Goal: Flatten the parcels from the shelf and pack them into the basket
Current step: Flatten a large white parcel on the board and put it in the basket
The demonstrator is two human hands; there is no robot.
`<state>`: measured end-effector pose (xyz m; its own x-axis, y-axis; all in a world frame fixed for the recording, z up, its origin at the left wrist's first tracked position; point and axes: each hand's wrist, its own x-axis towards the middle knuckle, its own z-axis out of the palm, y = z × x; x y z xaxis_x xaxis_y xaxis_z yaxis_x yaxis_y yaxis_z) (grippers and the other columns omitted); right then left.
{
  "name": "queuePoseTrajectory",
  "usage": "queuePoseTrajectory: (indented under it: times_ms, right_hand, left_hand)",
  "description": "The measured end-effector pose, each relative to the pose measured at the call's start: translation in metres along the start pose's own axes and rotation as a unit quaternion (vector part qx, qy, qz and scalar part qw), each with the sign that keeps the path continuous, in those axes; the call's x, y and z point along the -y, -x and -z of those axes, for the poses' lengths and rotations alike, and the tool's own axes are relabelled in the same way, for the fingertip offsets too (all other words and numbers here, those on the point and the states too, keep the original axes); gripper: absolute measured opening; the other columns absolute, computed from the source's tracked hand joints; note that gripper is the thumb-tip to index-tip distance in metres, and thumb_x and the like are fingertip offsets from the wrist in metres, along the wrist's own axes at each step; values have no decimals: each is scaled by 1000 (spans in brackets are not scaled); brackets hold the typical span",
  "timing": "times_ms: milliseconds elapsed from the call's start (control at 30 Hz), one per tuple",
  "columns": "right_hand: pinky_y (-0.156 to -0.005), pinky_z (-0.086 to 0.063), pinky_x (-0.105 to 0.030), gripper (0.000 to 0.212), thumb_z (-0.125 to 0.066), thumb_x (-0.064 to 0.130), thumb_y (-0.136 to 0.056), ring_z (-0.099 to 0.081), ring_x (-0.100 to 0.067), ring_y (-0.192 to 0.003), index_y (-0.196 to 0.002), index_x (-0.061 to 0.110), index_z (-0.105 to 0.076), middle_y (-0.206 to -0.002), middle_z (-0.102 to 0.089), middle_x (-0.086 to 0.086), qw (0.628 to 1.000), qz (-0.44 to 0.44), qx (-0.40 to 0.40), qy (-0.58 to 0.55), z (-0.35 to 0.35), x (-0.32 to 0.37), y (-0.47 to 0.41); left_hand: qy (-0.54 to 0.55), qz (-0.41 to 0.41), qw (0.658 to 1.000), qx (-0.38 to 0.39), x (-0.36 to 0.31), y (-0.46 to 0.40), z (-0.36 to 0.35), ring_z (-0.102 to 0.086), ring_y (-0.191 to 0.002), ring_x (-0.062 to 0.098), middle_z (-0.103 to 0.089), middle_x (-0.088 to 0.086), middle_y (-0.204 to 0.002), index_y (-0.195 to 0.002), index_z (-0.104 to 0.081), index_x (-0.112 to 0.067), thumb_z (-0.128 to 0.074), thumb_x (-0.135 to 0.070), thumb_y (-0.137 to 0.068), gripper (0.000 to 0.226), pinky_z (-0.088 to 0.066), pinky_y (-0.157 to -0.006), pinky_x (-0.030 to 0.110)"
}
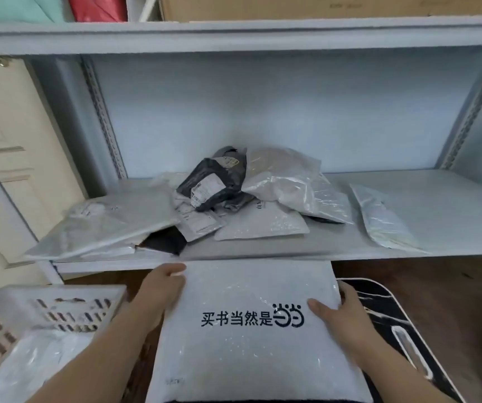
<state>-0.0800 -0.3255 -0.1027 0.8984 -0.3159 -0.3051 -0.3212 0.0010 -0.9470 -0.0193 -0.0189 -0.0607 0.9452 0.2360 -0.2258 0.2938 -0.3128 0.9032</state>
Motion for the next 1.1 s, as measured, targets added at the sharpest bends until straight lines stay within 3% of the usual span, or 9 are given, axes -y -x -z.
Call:
queuePoseTrajectory:
  times_ms: [67,133,300,400,533,700,800,967,1100]
  right_hand:
    - [-76,-56,-36,69,-70,8,-87,-66,-25,-99,-142,25,-32,-122,-62,-7,999,9,5,41,0,-10,-3]
    - [-96,-46,-36,72,-65,8,-90,-54,-25,-120,-149,23,-27,-140,-49,-7,990,32,2,136,-1,-20,-11]
    - [-115,-24,-40,83,-62,43,-90,-21,-29,-144,-154,20,-14,-160,-9,-11,925,-12,54,376,-10,-51,-34]
    - [-117,-17,-49,78,-21,72,-91,-1,-30,-149,-154,28,-8,-162,10,-8,816,25,55,575,-18,-72,-42]
    - [-117,8,-49,123,41,80,-46,23,-24,-146,-153,37,0,-161,19,-1,760,128,94,630,-43,-89,-49]
    - [-114,17,-56,106,36,83,-50,35,-23,-141,-147,44,17,-158,28,3,737,171,155,635,-67,-103,-60]
    - [-112,17,-60,85,24,86,-63,41,-22,-137,-140,49,28,-154,36,6,722,188,160,646,-66,-113,-60]
    - [-111,1,-66,85,-15,87,-82,12,-32,-148,-153,41,0,-163,6,-3,725,227,122,639,-66,-131,-62]
    - [-106,-6,-68,87,-22,84,-84,-1,-36,-148,-154,35,-10,-163,-5,-8,713,244,105,649,-68,-136,-65]
  left_hand:
    - [-130,4,990,47,24,-2,-23,-56,-92,18,-57,9,-122,-137,-47,-10,-56,-8,-92,46,-47,-69,23]
    - [-230,-3,970,78,43,-6,-42,-43,-128,23,-32,10,-151,-148,-30,-9,-59,-17,-92,64,-40,-99,28]
    - [-371,8,923,106,81,-20,-74,-9,-147,34,15,13,-159,-154,-7,-17,-52,-42,-94,80,-20,-118,40]
    - [-519,-81,844,107,102,-19,-89,10,-147,35,22,13,-158,-154,0,-25,-33,-55,-98,72,-5,-120,45]
    - [-546,-129,816,137,119,-19,-117,18,-146,33,20,3,-160,-152,3,-39,-12,-64,-95,64,4,-117,56]
    - [-543,-168,812,132,142,-18,-136,23,-145,29,24,-2,-159,-147,16,-46,21,-73,-72,79,11,-112,62]
    - [-512,-206,829,90,153,-14,-135,14,-147,29,12,-1,-162,-149,8,-46,13,-72,-84,71,9,-111,65]
    - [-507,-232,827,74,161,-14,-139,-4,-148,35,-7,4,-162,-153,-11,-40,-11,-73,-91,70,-8,-107,74]
    - [-506,-237,826,71,163,-15,-142,-5,-148,36,-8,5,-162,-153,-12,-38,-14,-72,-91,70,-12,-105,75]
